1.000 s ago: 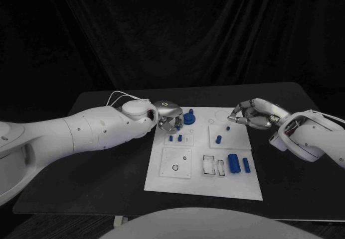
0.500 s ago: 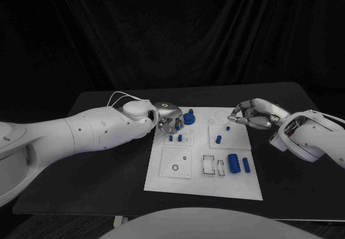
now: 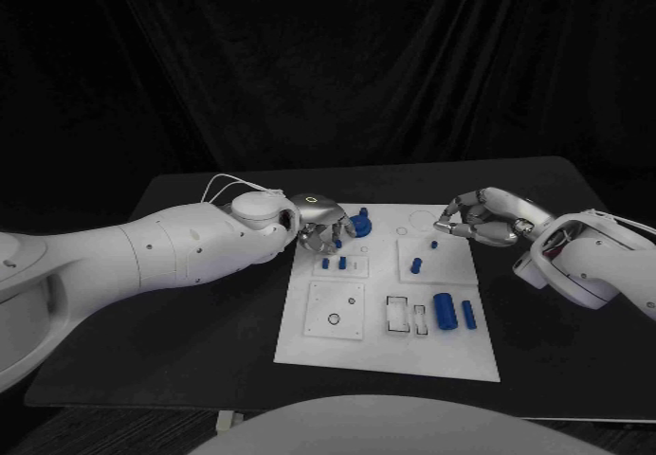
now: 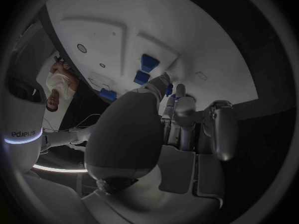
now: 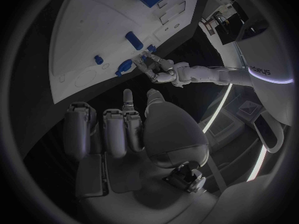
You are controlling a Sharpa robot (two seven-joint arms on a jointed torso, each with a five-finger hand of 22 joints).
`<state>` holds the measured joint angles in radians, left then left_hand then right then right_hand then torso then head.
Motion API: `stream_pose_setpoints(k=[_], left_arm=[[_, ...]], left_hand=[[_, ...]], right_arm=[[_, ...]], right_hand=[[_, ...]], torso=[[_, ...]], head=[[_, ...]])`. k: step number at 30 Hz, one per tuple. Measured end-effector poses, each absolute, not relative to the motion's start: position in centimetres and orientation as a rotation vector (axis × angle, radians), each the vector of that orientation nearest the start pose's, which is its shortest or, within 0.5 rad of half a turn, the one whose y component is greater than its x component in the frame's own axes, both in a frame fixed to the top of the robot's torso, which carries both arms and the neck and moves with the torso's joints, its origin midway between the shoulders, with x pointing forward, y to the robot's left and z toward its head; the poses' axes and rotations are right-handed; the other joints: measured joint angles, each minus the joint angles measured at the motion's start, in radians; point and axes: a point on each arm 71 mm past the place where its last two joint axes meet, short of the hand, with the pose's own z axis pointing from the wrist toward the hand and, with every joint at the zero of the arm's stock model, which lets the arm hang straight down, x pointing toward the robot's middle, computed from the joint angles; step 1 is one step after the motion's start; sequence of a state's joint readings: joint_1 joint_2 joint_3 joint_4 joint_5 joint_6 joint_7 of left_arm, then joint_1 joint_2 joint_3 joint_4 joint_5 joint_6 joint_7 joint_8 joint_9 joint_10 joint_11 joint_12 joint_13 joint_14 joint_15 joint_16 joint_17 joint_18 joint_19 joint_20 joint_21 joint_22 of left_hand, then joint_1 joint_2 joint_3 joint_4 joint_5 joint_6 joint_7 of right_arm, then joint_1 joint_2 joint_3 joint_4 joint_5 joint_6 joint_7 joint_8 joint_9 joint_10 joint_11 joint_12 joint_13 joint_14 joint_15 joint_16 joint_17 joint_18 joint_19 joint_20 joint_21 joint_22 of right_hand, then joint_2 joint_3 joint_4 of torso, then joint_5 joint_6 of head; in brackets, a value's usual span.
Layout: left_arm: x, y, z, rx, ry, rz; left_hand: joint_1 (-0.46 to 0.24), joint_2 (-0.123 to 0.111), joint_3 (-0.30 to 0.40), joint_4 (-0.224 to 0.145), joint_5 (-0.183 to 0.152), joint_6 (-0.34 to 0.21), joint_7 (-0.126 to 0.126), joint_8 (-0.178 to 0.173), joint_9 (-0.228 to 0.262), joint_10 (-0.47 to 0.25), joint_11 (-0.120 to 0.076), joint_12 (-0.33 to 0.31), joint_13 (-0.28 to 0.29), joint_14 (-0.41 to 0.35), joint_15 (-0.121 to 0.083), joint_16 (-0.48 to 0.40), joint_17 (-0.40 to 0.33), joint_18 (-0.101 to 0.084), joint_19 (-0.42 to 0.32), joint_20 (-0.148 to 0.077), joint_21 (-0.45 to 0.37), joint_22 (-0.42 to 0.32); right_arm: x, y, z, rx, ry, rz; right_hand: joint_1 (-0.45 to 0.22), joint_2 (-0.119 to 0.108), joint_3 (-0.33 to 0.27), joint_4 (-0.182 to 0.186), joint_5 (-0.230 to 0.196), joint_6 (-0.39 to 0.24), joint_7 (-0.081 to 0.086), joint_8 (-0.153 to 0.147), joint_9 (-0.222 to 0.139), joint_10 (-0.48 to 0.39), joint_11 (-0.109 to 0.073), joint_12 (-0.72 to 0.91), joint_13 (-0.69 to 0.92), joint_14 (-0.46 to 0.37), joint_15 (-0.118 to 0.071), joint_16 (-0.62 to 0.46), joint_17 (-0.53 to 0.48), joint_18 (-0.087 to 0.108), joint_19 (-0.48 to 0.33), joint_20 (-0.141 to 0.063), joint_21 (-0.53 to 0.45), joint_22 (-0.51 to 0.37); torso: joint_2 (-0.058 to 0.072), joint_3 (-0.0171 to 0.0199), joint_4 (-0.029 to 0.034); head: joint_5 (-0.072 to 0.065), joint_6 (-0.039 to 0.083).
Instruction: Assemble the parts on the task board
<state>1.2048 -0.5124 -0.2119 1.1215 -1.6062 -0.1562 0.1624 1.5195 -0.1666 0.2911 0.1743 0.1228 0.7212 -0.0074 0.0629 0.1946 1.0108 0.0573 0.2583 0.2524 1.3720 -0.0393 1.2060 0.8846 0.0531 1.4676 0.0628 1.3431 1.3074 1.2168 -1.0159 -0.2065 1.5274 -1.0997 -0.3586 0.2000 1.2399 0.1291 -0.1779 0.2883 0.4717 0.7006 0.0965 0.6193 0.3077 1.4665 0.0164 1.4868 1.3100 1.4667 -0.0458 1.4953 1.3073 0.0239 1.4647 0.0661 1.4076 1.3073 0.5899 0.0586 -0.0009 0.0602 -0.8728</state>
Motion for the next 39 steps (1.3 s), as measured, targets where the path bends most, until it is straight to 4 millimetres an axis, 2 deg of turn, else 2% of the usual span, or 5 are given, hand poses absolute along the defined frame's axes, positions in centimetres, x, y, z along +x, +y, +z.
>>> stream_pose_setpoints(k=[17, 26, 31, 33, 39], left_arm=[[51.6, 18.2, -23.5, 0.589, 1.658, -0.640], [52.0, 21.3, -20.6, 0.556, 1.550, -0.619], [52.0, 22.2, -19.7, 0.496, 1.482, -0.673], [51.9, 22.5, -19.5, 0.474, 1.456, -0.699], [51.4, 22.9, -19.0, 0.392, 1.389, -0.818]], left_hand=[[0.031, 0.004, -0.020, 0.037, -0.012, 0.058, 0.015, 0.032, -0.006, -0.017, -0.007, 0.000, 0.003, -0.006, -0.002, -0.009, -0.019, 0.000, 0.000, 0.000, -0.011, 0.000], [0.043, -0.008, -0.032, 0.074, -0.016, 0.058, 0.011, 0.026, -0.027, -0.140, 0.001, 0.004, 0.015, -0.106, 0.011, -0.097, -0.152, 0.002, -0.055, 0.015, -0.117, 0.000], [0.026, 0.008, -0.061, 0.105, 0.013, 0.064, 0.045, 0.022, -0.046, -0.337, 0.054, 0.106, 0.066, -0.449, 0.081, -0.248, -0.311, 0.071, -0.397, 0.063, -0.579, 0.000], [0.002, 0.029, -0.081, 0.111, 0.013, 0.080, 0.054, 0.022, -0.053, -0.447, 0.065, 0.181, 0.083, -0.659, 0.138, -0.380, -0.374, 0.071, -0.659, 0.090, -0.809, 0.001], [-0.130, 0.058, -0.094, 0.118, 0.033, 0.106, 0.076, 0.022, -0.067, -0.612, 0.039, 0.277, 0.065, -0.879, 0.167, -0.480, -0.453, 0.070, -0.851, 0.114, -0.964, 0.000]], right_arm=[[45.9, -28.8, -19.6, 0.060, 1.672, 0.826], [47.2, -27.9, -16.6, 0.003, 1.581, 0.827], [48.1, -26.7, -15.9, -0.119, 1.536, 0.798], [48.3, -26.4, -15.9, -0.176, 1.528, 0.779], [48.5, -25.7, -17.1, -0.358, 1.536, 0.703]], right_hand=[[0.058, -0.025, 0.000, 0.000, 0.004, 0.001, 0.008, -0.062, -0.036, -0.163, 0.000, -0.175, 0.001, 0.000, 0.003, -0.017, 0.000, 0.016, 0.000, 0.000, -0.033, 0.001], [0.270, -0.072, 0.060, -0.032, -0.105, 0.018, 0.014, -0.107, -0.058, -0.410, -0.003, -0.805, -0.633, 0.000, -0.004, -0.017, 0.000, 0.016, 0.002, -0.007, -0.022, 0.001], [0.362, -0.133, 0.131, -0.003, -0.200, 0.045, 0.041, -0.218, -0.104, -0.500, 0.057, -1.139, -0.875, 0.000, 0.047, -0.028, 0.000, 0.016, 0.002, 0.028, -0.039, 0.001], [0.378, -0.149, 0.158, -0.003, -0.246, 0.050, 0.017, -0.254, -0.116, -0.509, 0.071, -1.198, -0.930, 0.000, 0.061, -0.031, 0.000, 0.016, 0.002, 0.045, -0.048, 0.001], [0.345, -0.189, 0.191, -0.003, -0.314, 0.066, -0.020, -0.302, -0.123, -0.503, 0.077, -1.250, -0.996, 0.001, 0.054, -0.034, 0.000, 0.016, 0.002, 0.048, -0.060, 0.000]], torso=[[-0.001, -0.0010, 0.0003], [-0.002, -0.0012, 0.0010], [-0.001, -0.0012, 0.0008], [-0.001, -0.0013, 0.0010], [-0.001, -0.0028, 0.0029]], head=[[0.007, 0.000], [0.008, 0.000], [0.006, 0.000], [0.003, 0.000], [-0.021, 0.000]])
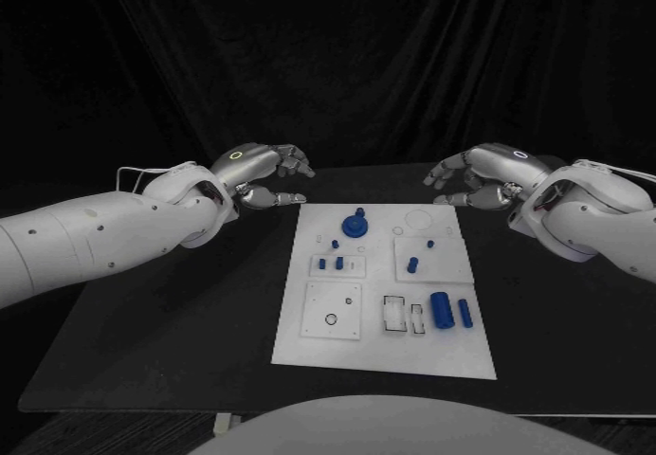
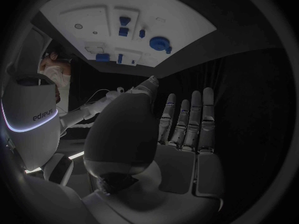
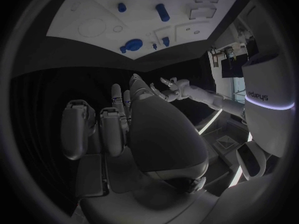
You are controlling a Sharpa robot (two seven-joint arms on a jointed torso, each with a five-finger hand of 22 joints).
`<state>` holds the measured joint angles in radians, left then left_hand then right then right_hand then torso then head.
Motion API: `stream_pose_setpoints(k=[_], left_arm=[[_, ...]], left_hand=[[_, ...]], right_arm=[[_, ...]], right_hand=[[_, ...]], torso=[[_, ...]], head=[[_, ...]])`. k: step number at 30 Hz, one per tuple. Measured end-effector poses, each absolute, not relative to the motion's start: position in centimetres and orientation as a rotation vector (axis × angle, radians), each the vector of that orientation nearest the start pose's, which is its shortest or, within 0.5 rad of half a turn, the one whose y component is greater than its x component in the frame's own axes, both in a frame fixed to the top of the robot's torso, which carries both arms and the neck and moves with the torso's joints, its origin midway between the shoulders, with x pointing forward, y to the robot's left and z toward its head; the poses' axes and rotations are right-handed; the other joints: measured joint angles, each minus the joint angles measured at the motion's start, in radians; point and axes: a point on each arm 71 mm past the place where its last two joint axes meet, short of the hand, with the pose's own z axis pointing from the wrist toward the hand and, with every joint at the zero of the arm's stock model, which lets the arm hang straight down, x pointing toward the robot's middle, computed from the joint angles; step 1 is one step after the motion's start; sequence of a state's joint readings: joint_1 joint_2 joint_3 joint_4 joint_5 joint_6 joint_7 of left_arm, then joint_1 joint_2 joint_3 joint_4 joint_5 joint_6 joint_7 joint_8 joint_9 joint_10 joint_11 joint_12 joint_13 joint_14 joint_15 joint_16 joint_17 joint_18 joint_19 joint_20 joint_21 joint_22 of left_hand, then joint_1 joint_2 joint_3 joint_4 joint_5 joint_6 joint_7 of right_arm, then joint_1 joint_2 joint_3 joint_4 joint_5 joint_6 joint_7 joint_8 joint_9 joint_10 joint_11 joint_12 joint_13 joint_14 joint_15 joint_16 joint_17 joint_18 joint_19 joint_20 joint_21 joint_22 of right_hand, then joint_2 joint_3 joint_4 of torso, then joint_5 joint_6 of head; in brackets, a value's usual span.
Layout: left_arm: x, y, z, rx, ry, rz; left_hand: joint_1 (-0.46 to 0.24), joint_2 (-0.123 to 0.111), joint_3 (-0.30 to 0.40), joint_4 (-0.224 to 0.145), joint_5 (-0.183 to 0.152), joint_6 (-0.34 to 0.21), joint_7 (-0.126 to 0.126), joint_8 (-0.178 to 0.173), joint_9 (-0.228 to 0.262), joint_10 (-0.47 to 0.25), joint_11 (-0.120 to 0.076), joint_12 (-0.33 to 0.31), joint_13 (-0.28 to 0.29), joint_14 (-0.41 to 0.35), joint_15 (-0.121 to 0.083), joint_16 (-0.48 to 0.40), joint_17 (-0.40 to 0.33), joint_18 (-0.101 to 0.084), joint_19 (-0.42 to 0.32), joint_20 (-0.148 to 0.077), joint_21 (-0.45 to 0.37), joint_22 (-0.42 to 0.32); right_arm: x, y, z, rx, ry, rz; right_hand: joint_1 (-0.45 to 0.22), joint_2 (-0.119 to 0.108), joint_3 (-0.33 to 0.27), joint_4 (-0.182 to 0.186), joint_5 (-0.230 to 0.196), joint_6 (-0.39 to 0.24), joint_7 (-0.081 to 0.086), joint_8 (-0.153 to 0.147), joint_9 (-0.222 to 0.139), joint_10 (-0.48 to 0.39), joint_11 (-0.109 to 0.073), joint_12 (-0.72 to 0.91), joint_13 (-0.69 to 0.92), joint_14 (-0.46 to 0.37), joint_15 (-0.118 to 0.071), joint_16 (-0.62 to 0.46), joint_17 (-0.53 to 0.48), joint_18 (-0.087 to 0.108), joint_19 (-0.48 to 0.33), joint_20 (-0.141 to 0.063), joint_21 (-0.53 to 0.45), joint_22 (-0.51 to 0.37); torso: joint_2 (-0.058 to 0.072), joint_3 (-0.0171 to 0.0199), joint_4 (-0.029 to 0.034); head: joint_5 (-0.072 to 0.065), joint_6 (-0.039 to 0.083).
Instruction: Assemble the parts on the task board
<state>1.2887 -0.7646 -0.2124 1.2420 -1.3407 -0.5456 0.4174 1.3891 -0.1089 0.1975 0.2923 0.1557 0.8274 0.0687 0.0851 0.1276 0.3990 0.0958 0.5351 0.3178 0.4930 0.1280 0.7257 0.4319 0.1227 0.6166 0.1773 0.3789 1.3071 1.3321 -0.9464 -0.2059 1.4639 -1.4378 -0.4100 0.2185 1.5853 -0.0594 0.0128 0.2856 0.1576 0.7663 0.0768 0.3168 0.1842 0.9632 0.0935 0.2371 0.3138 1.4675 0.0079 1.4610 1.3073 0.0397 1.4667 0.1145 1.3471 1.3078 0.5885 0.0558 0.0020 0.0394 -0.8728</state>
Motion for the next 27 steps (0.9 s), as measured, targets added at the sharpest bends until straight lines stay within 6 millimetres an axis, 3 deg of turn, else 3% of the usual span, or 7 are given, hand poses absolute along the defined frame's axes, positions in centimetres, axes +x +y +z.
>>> stream_pose_setpoints(k=[5, 7, 10, 16, 19, 22, 27], left_arm=[[50.7, 22.7, -19.3, 0.263, 1.373, -0.985], [50.5, 22.6, -19.5, 0.194, 1.379, -1.049], [50.3, 22.6, -20.0, 0.053, 1.408, -1.154], [49.7, 22.6, -21.1, -0.233, 1.476, -1.351], [49.5, 22.5, -21.4, -0.311, 1.493, -1.415], [49.2, 22.3, -21.7, -0.383, 1.508, -1.479], [49.0, 22.2, -22.1, -0.450, 1.525, -1.543]], left_hand=[[-0.065, 0.073, -0.059, 0.000, 0.089, 0.001, 0.032, -0.015, -0.017, -0.072, 0.000, -0.002, -0.122, -0.136, 0.025, -0.157, -0.171, -0.032, -0.169, 0.049, -0.205, -0.119], [-0.069, 0.097, -0.089, -0.005, 0.122, 0.001, 0.039, -0.015, -0.022, -0.087, 0.006, -0.008, -0.161, -0.181, 0.021, -0.212, -0.227, -0.032, -0.216, 0.068, -0.267, -0.168], [-0.080, 0.143, -0.154, -0.001, 0.191, -0.023, 0.048, -0.015, -0.034, -0.164, 0.005, -0.091, -0.226, -0.334, 0.013, -0.419, -0.341, -0.032, -0.328, 0.080, -0.315, -0.260], [-0.057, 0.221, -0.275, 0.000, 0.193, -0.168, 0.020, -0.026, -0.061, -0.289, -0.041, -0.245, -0.277, -0.449, -0.001, -0.620, -0.411, -0.030, -0.487, 0.082, -0.325, -0.565], [-0.043, 0.235, -0.295, 0.000, 0.203, -0.188, 0.017, -0.027, -0.064, -0.299, -0.042, -0.254, -0.278, -0.451, -0.002, -0.635, -0.413, -0.006, -0.494, 0.087, -0.325, -0.596], [-0.022, 0.256, -0.315, 0.000, 0.222, -0.199, 0.020, -0.027, -0.065, -0.306, -0.039, -0.258, -0.278, -0.451, -0.002, -0.641, -0.413, -0.006, -0.500, 0.092, -0.325, -0.617], [-0.003, 0.266, -0.336, -0.001, 0.248, -0.215, 0.019, -0.027, -0.066, -0.310, -0.042, -0.258, -0.279, -0.452, 0.022, -0.641, -0.413, 0.009, -0.492, 0.111, -0.325, -0.627]], right_arm=[[48.2, -25.5, -18.8, -0.460, 1.573, 0.652], [48.0, -25.5, -19.3, -0.484, 1.585, 0.635], [47.8, -25.5, -20.0, -0.515, 1.604, 0.608], [47.4, -25.5, -21.3, -0.552, 1.639, 0.571], [47.3, -25.5, -21.6, -0.559, 1.648, 0.560], [47.2, -25.6, -21.9, -0.566, 1.657, 0.549], [47.2, -25.6, -22.3, -0.568, 1.673, 0.529]], right_hand=[[-0.062, -0.017, 0.008, -0.001, -0.027, 0.041, -0.011, -0.015, 0.001, 0.015, -0.007, 0.000, -0.016, 0.000, -0.008, 0.018, 0.000, 0.000, -0.003, -0.008, 0.024, 0.000], [-0.065, -0.020, 0.022, -0.006, -0.004, 0.051, -0.014, -0.028, 0.001, 0.015, -0.007, -0.005, -0.022, -0.002, -0.010, 0.018, 0.000, 0.000, 0.000, -0.011, 0.024, 0.000], [-0.057, -0.029, 0.047, -0.013, 0.060, 0.054, -0.018, -0.047, -0.002, 0.015, -0.006, -0.014, -0.032, 0.000, -0.015, 0.018, 0.000, 0.000, -0.003, -0.015, 0.024, 0.000], [-0.059, -0.041, 0.061, -0.008, 0.047, 0.059, -0.023, -0.066, -0.004, 0.018, -0.010, -0.020, -0.045, -0.001, -0.022, 0.018, 0.000, 0.000, 0.000, -0.018, 0.024, 0.000], [-0.072, -0.051, 0.065, -0.004, 0.027, 0.072, -0.018, -0.073, -0.004, 0.023, -0.015, -0.020, -0.048, -0.001, -0.022, 0.018, 0.000, 0.000, -0.002, -0.021, 0.024, 0.000], [-0.077, -0.052, 0.069, -0.008, 0.032, 0.083, -0.015, -0.073, -0.003, 0.023, -0.015, -0.020, -0.051, -0.001, -0.022, 0.018, 0.000, 0.000, -0.004, -0.022, 0.024, 0.000], [-0.071, -0.057, 0.103, -0.017, 0.129, 0.094, -0.018, -0.098, -0.002, 0.023, -0.015, -0.030, -0.062, -0.001, -0.022, 0.018, 0.000, 0.000, 0.000, -0.025, 0.024, 0.000]], torso=[[0.000, -0.0034, 0.0017], [0.001, -0.0045, 0.0018], [0.001, -0.0053, 0.0023], [-0.001, -0.0069, 0.0024], [-0.002, -0.0084, 0.0031], [-0.005, -0.0112, 0.0049], [-0.008, -0.0142, 0.0074]], head=[[-0.014, 0.000], [-0.016, 0.000], [-0.013, 0.000], [-0.005, 0.000], [-0.005, 0.000], [-0.008, 0.000], [-0.014, 0.000]])
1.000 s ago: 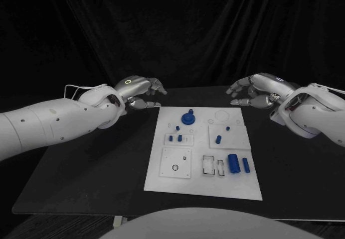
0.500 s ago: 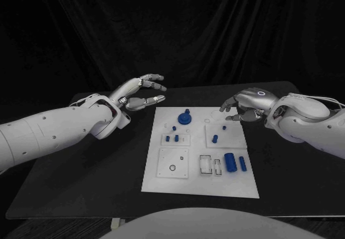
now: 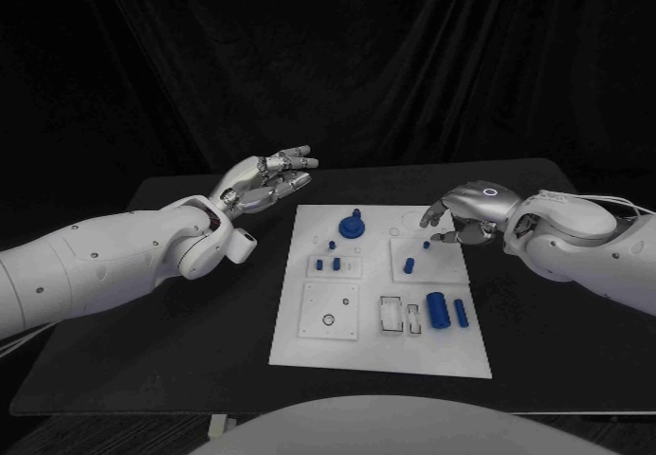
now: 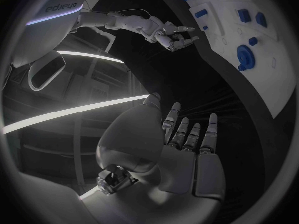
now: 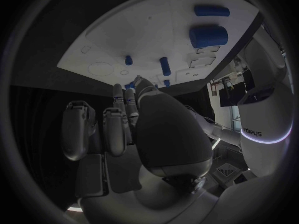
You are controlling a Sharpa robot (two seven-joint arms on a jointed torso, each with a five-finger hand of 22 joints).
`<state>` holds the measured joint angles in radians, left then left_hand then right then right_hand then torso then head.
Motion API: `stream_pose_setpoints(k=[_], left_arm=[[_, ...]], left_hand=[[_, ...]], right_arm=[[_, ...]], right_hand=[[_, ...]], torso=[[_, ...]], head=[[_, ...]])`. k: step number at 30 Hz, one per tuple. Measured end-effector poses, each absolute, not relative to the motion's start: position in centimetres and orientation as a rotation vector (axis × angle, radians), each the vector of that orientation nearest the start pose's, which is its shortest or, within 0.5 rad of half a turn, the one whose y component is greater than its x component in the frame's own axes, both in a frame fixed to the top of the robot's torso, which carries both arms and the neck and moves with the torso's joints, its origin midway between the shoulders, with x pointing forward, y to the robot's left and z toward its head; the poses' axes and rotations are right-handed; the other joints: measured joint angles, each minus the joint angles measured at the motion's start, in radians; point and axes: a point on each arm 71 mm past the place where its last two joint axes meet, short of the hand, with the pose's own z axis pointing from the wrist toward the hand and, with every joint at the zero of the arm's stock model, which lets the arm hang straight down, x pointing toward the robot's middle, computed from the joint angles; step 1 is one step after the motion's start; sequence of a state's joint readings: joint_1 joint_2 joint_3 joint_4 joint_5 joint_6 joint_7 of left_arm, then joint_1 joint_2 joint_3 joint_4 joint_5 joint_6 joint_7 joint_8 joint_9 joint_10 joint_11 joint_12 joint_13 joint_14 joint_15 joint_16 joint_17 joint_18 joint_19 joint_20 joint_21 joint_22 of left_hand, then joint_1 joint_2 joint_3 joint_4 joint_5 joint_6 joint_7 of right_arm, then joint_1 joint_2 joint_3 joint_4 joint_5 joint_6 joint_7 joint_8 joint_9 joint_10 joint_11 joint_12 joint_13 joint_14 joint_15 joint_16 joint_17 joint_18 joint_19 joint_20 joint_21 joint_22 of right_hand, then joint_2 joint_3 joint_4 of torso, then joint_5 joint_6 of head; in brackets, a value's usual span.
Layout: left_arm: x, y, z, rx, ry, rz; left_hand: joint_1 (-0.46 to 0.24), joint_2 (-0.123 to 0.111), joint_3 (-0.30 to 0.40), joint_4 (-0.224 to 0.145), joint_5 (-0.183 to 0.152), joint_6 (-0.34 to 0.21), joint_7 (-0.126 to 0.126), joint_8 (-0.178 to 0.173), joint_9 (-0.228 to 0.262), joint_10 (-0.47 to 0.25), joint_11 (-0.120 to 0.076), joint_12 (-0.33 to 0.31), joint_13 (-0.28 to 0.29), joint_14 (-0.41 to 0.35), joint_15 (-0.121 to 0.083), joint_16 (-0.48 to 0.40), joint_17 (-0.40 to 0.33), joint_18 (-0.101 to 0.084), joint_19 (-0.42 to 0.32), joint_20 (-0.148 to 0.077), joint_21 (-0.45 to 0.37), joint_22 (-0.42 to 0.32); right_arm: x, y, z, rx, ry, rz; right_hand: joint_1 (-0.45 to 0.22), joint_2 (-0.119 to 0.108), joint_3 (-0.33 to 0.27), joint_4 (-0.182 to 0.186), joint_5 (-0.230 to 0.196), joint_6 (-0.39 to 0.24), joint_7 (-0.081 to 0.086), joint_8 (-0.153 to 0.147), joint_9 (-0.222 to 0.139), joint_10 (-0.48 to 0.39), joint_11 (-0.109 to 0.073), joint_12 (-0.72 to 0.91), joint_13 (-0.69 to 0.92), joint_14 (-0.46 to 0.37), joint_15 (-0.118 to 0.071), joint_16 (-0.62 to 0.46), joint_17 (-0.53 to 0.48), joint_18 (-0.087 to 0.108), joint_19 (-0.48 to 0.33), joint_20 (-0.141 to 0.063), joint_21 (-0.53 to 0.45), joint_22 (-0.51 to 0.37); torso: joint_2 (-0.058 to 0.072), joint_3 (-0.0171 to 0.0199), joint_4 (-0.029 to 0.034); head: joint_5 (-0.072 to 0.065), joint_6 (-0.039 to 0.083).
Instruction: Assemble the parts on the task board
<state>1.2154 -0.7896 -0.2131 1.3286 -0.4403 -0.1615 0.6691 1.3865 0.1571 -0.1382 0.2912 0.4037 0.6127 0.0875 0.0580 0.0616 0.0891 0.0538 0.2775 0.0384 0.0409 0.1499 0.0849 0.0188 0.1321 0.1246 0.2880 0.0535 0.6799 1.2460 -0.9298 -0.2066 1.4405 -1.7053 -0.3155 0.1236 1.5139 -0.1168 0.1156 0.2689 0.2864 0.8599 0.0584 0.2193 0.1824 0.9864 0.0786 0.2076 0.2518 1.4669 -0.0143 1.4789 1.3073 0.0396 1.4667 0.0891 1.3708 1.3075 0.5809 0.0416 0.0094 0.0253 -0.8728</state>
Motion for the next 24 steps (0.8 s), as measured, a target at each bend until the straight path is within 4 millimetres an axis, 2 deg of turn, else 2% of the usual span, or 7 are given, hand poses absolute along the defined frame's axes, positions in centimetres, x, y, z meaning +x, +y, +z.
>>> stream_pose_setpoints(k=[2, 4, 9, 15, 18, 20, 24], left_arm=[[48.8, 22.2, -22.2, -0.466, 1.531, -1.560], [48.7, 22.2, -22.4, -0.480, 1.536, -1.576], [48.4, 22.0, -22.5, -0.499, 1.543, -1.605], [48.1, 21.7, -22.5, -0.512, 1.550, -1.632], [47.9, 21.6, -22.5, -0.514, 1.554, -1.645], [47.9, 21.5, -22.5, -0.515, 1.557, -1.652], [47.8, 21.4, -22.6, -0.518, 1.564, -1.666]], left_hand=[[0.013, -0.013, -0.024, 0.001, 0.020, -0.004, -0.004, 0.000, 0.000, -0.005, -0.005, 0.000, 0.000, 0.004, 0.025, 0.000, 0.000, 0.000, 0.011, 0.007, 0.000, 0.007], [0.008, -0.023, -0.047, 0.002, 0.023, -0.016, -0.011, 0.000, 0.000, -0.006, -0.005, 0.000, 0.000, 0.008, 0.038, 0.000, 0.000, 0.000, 0.024, 0.005, 0.000, 0.011], [0.004, -0.027, -0.055, 0.003, 0.025, -0.033, -0.015, -0.004, -0.002, -0.009, -0.009, -0.004, -0.001, 0.008, 0.038, 0.000, 0.000, 0.000, 0.027, 0.005, 0.000, 0.008], [0.003, -0.026, -0.060, 0.002, 0.024, -0.050, -0.015, -0.004, -0.004, -0.010, -0.010, -0.008, -0.001, 0.007, 0.037, -0.005, 0.000, 0.000, 0.027, 0.005, 0.000, -0.006], [-0.033, -0.002, -0.093, 0.000, -0.048, -0.195, -0.036, -0.016, -0.020, -0.029, -0.029, -0.052, -0.007, -0.014, 0.026, -0.040, -0.007, 0.000, 0.018, 0.005, 0.000, -0.064], [-0.056, 0.013, -0.112, 0.001, -0.094, -0.299, -0.068, -0.025, -0.028, -0.042, -0.027, -0.086, -0.010, -0.027, 0.017, -0.065, -0.012, -0.001, -0.005, 0.006, 0.000, -0.123], [-0.058, 0.015, -0.123, 0.001, -0.106, -0.452, -0.150, -0.036, -0.040, -0.059, -0.012, -0.128, -0.014, -0.035, 0.009, -0.078, -0.016, -0.018, -0.009, 0.005, 0.000, -0.166]], right_arm=[[47.2, -25.5, -22.5, -0.567, 1.682, 0.522], [47.2, -25.5, -22.8, -0.565, 1.695, 0.512], [47.3, -25.6, -23.5, -0.559, 1.723, 0.482], [47.3, -25.7, -24.3, -0.554, 1.752, 0.454], [47.4, -25.6, -24.6, -0.553, 1.760, 0.445], [47.4, -25.5, -24.7, -0.554, 1.763, 0.442], [47.5, -25.4, -24.9, -0.555, 1.767, 0.438]], right_hand=[[0.003, -0.003, 0.009, -0.004, 0.027, -0.004, -0.007, -0.010, -0.001, 0.003, 0.003, -0.003, -0.004, 0.000, 0.000, -0.005, 0.000, 0.000, 0.000, 0.000, 0.000, 0.000], [-0.001, -0.010, 0.013, 0.000, 0.030, -0.009, -0.012, -0.016, -0.002, 0.003, 0.003, -0.003, -0.006, 0.000, 0.000, -0.007, 0.000, 0.000, 0.000, 0.000, 0.000, 0.000], [-0.013, -0.022, 0.019, 0.000, -0.015, -0.009, -0.012, -0.025, -0.002, 0.018, 0.000, -0.003, -0.008, 0.000, 0.000, -0.011, 0.000, 0.000, 0.000, 0.000, -0.006, 0.000], [-0.013, -0.021, 0.030, -0.006, -0.010, -0.006, -0.016, -0.029, 0.000, 0.024, -0.002, -0.003, -0.008, 0.000, 0.000, -0.011, 0.000, 0.000, 0.000, 0.000, -0.010, 0.000], [-0.013, -0.021, 0.032, -0.006, -0.001, -0.006, -0.016, -0.029, 0.001, 0.027, -0.005, -0.003, -0.008, 0.000, 0.000, -0.011, 0.000, 0.000, 0.000, 0.000, -0.010, 0.000], [-0.013, -0.021, 0.034, -0.004, -0.001, -0.006, -0.016, -0.029, 0.001, 0.031, -0.002, -0.001, -0.008, 0.000, 0.000, -0.011, 0.000, 0.000, 0.000, 0.000, -0.010, 0.000], [-0.013, -0.021, 0.034, -0.004, -0.001, -0.006, -0.016, -0.033, 0.002, 0.034, -0.005, 0.002, -0.008, 0.000, 0.000, -0.011, 0.000, 0.000, 0.000, 0.000, -0.010, 0.000]], torso=[[-0.002, -0.0015, 0.0012], [-0.004, -0.0034, 0.0027], [-0.009, -0.0076, 0.0066], [-0.012, -0.0102, 0.0081], [-0.012, -0.0105, 0.0076], [-0.012, -0.0108, 0.0071], [-0.013, -0.0108, 0.0070]], head=[[-0.003, 0.000], [-0.007, 0.000], [-0.012, 0.000], [-0.013, 0.000], [-0.013, 0.000], [-0.013, 0.000], [-0.013, 0.000]])
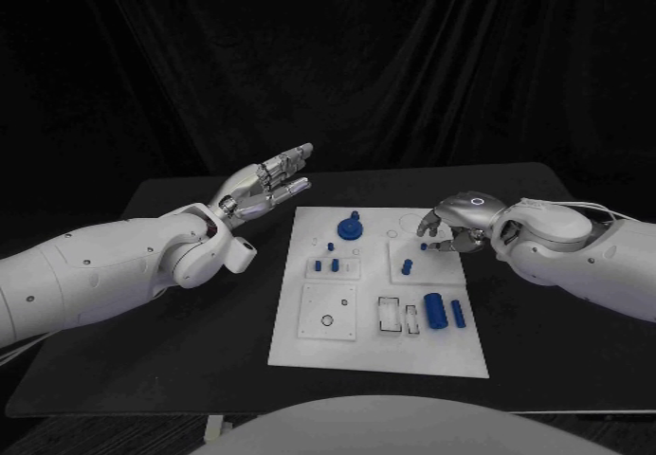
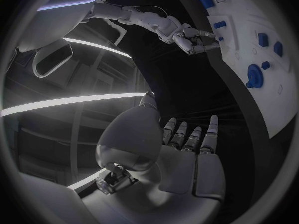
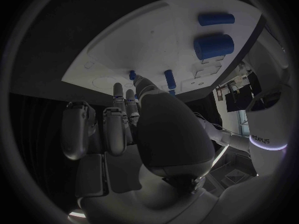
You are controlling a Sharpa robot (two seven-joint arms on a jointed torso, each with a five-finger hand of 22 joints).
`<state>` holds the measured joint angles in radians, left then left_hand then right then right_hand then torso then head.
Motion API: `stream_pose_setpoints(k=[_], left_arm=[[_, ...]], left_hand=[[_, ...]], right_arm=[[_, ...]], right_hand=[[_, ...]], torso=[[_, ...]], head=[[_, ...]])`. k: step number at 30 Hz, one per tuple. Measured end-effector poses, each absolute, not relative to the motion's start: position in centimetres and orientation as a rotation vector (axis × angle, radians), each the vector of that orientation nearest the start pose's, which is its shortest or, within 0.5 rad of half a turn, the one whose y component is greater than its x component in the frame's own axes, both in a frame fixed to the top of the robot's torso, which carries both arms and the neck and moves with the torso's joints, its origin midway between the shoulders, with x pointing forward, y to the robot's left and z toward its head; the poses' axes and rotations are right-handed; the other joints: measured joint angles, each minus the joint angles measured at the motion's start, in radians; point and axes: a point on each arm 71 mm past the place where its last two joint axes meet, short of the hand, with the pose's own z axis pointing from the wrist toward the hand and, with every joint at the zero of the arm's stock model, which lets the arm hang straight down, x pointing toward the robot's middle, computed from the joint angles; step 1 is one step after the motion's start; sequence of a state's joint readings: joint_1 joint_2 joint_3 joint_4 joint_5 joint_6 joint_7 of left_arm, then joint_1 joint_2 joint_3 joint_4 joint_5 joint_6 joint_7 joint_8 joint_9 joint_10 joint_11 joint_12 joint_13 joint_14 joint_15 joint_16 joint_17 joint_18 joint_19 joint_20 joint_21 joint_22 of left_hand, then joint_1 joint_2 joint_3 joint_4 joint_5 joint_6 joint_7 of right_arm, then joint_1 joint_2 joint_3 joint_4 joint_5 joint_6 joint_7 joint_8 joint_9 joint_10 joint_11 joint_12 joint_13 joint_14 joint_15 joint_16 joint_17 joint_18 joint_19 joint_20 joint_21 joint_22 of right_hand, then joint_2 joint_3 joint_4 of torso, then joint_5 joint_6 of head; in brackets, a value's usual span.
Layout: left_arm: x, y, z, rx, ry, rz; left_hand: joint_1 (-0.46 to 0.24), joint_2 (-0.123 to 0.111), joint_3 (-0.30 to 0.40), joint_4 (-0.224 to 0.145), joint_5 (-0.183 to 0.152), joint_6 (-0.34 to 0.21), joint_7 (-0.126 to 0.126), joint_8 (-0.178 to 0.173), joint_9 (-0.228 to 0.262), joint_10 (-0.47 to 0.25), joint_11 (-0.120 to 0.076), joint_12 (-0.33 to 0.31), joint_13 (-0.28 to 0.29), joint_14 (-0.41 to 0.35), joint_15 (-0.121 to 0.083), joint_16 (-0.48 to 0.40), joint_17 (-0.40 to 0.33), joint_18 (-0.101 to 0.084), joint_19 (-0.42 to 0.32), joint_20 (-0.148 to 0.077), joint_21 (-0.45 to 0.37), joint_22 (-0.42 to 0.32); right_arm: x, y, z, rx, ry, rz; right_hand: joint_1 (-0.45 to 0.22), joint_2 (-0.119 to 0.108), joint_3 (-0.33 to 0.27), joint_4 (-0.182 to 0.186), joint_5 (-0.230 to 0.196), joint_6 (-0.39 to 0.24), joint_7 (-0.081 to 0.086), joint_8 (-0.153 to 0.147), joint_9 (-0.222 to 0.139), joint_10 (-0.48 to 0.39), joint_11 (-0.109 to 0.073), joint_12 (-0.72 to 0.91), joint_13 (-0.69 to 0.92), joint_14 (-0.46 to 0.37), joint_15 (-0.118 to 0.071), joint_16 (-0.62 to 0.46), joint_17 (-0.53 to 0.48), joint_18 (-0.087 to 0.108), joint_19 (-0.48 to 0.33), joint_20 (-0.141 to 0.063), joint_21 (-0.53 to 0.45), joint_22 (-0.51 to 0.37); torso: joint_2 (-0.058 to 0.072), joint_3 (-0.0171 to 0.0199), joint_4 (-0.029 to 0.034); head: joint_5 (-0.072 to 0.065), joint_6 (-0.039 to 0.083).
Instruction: Assemble the parts on the task board
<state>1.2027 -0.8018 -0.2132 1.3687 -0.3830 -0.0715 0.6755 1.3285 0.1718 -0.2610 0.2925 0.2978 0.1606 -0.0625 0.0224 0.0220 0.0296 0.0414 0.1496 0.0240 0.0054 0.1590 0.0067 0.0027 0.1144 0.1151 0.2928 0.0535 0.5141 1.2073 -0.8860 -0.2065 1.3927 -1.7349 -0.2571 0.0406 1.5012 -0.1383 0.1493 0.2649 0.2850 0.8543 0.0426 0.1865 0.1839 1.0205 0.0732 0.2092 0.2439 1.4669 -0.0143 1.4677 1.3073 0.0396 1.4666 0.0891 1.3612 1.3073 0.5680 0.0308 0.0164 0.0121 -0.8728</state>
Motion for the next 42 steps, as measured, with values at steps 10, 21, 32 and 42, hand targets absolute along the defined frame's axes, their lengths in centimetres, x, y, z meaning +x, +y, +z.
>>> stream_pose_setpoints(k=[10, 21, 32, 42], left_arm=[[47.6, 21.4, -22.7, -0.562, 1.571, -1.711], [47.6, 21.6, -22.8, -0.617, 1.569, -1.750], [47.5, 21.6, -22.9, -0.636, 1.572, -1.769], [47.5, 21.8, -22.9, -0.643, 1.572, -1.773]], left_hand=[[0.005, 0.005, -0.012, -0.002, -0.016, -0.136, -0.066, -0.014, -0.017, -0.022, 0.002, -0.062, -0.008, -0.005, 0.005, 0.000, -0.002, 0.000, 0.000, 0.000, 0.000, -0.039], [0.062, 0.005, -0.012, -0.002, 0.042, -0.115, -0.017, -0.014, -0.013, -0.028, 0.029, -0.069, -0.009, -0.007, 0.022, 0.000, -0.002, -0.018, 0.011, 0.003, 0.000, -0.048], [0.112, 0.013, 0.007, -0.005, 0.097, -0.083, 0.015, -0.011, -0.008, -0.025, 0.042, -0.060, -0.008, 0.001, 0.033, 0.000, -0.001, -0.031, 0.035, 0.002, 0.007, -0.038], [0.159, 0.015, 0.019, -0.010, 0.159, -0.059, 0.039, -0.005, -0.004, -0.020, 0.059, -0.038, -0.005, 0.007, 0.039, 0.000, 0.003, -0.031, 0.051, 0.000, 0.012, -0.031]], right_arm=[[47.6, -25.2, -25.2, -0.558, 1.772, 0.434], [47.7, -25.1, -25.4, -0.559, 1.774, 0.431], [47.8, -24.7, -25.9, -0.563, 1.780, 0.435], [47.8, -24.5, -26.7, -0.564, 1.793, 0.436]], right_hand=[[-0.003, -0.003, 0.000, 0.000, -0.007, 0.000, 0.000, 0.000, 0.000, 0.007, 0.000, 0.004, 0.001, 0.000, 0.000, 0.000, 0.000, 0.000, 0.000, 0.000, 0.000, 0.000], [-0.004, -0.004, 0.011, -0.006, -0.007, 0.009, 0.005, 0.000, 0.005, 0.007, 0.000, 0.009, 0.001, 0.000, 0.000, 0.000, 0.000, 0.000, 0.000, 0.000, 0.000, 0.001], [-0.004, -0.004, 0.032, -0.015, 0.012, 0.051, 0.009, 0.011, 0.025, 0.018, -0.004, 0.013, 0.002, 0.000, 0.000, 0.000, 0.000, 0.000, 0.000, 0.000, 0.000, 0.001], [-0.004, -0.004, 0.055, -0.033, 0.059, 0.076, 0.011, 0.022, 0.048, 0.029, -0.007, 0.025, 0.006, 0.000, 0.000, 0.000, 0.000, 0.000, 0.000, 0.000, 0.000, 0.000]], torso=[[-0.001, -0.0002, -0.0002], [-0.001, -0.0013, 0.0007], [-0.001, -0.0021, 0.0008], [-0.001, -0.0027, 0.0011]], head=[[0.002, 0.000], [-0.003, 0.000], [-0.002, 0.000], [0.002, 0.000]])
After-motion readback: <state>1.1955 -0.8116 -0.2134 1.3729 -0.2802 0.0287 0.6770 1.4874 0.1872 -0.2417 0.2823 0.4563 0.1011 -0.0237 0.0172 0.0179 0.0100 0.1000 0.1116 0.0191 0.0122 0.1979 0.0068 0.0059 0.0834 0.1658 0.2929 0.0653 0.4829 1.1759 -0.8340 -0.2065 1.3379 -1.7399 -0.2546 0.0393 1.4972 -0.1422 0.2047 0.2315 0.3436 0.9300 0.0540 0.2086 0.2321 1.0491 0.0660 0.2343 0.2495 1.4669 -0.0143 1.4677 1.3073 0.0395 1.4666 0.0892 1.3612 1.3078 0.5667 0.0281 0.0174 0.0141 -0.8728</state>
